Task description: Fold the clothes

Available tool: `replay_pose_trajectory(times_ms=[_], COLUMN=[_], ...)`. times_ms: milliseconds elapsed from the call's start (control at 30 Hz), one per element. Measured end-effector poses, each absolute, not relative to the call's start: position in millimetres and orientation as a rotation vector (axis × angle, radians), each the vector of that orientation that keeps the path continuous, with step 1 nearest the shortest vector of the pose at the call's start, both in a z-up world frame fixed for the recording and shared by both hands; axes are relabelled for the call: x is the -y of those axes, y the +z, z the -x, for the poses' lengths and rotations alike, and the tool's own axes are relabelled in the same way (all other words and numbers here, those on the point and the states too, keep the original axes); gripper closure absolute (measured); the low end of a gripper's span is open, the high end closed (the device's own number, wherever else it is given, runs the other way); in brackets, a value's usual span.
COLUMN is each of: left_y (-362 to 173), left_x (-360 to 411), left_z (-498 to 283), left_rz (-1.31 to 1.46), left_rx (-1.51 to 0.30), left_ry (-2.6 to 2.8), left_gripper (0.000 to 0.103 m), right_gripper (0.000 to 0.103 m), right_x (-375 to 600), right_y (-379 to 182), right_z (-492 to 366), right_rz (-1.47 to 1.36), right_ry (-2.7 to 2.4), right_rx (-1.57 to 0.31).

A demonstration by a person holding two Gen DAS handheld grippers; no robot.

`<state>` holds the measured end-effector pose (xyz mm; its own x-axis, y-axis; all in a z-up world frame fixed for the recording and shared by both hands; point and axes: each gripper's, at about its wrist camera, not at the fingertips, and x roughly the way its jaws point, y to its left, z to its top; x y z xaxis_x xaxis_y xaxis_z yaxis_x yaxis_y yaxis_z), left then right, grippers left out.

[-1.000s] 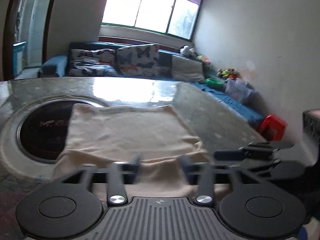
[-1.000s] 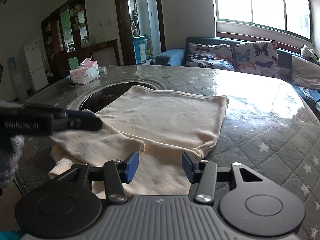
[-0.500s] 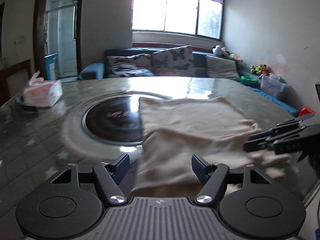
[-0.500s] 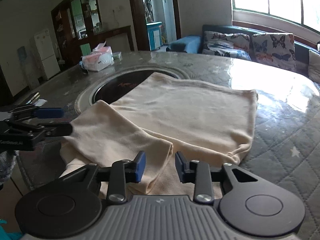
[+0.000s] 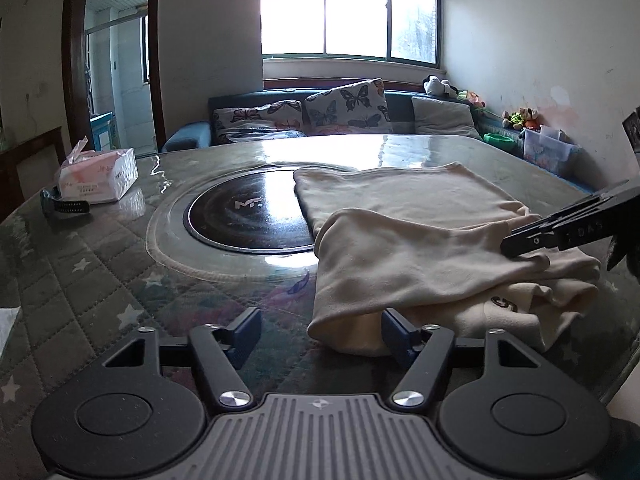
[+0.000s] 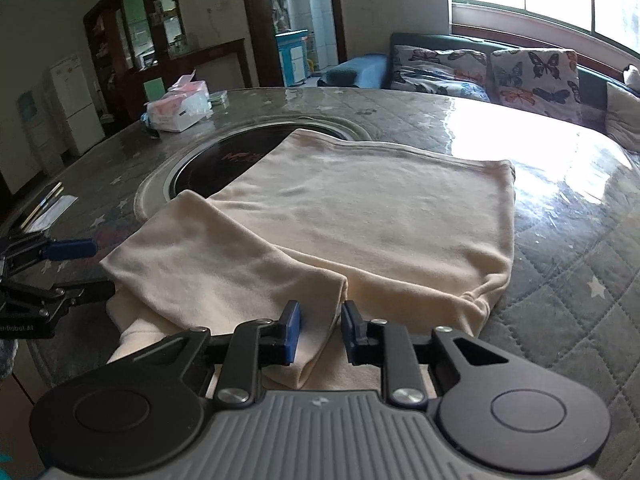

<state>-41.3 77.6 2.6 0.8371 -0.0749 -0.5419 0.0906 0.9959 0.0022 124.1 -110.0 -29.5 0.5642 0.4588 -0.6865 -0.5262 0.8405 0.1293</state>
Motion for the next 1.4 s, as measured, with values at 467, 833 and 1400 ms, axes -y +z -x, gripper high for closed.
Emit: replay_pose_trajectory(times_ms=[467,833,1400], left_y=[0,-1,32], left_x=[-67,-58,-74], left_z=[39,43,34], left_rz=[-0.084,-0.150,-0.098], left_rx=[-0.552,-0.544,-0.519], left_ry=[-0.103,-0.140,-0.144], left_gripper=[0.081,0.094,0.090], right_gripper=[0.099,0.099,0.084], right_x=[111,130,136], right_y=[0,5,-4], right_z=[-112,-111,-121], right_rz=[0.153,0.176,0.162], right_ry=[0.554,0.465,0.455], right_rx=[-0.651,-0.639,-0.645])
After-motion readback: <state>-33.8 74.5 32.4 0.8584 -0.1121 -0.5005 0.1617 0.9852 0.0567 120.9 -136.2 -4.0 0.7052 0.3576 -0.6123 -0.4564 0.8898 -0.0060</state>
